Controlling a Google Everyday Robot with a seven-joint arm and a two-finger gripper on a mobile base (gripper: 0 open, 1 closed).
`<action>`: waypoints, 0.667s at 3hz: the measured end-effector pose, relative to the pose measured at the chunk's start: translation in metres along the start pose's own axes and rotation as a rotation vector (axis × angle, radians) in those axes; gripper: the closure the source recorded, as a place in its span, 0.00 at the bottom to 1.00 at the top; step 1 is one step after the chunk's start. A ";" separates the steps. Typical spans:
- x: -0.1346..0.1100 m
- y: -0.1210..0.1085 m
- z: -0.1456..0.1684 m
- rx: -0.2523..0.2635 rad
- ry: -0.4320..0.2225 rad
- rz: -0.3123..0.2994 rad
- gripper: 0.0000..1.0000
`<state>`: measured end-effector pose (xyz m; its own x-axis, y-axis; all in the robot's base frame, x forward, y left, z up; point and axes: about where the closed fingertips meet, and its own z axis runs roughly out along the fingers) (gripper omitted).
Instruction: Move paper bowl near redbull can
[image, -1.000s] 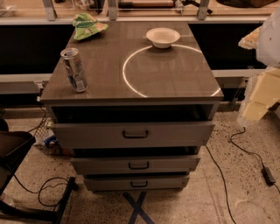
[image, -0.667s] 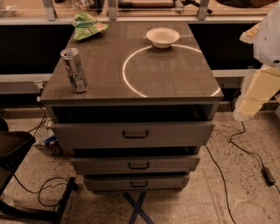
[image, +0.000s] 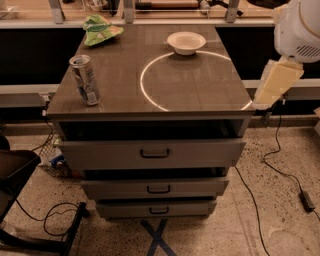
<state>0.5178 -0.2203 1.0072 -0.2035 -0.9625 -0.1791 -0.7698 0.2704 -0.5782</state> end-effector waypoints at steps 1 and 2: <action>-0.009 -0.032 0.008 0.116 -0.012 0.034 0.00; -0.009 -0.032 0.008 0.116 -0.012 0.034 0.00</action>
Offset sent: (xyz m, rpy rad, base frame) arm 0.0263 0.0008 0.0084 0.0013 -0.0872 -0.0305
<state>0.5490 -0.2197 1.0205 -0.2206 -0.9528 -0.2088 -0.6874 0.3037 -0.6597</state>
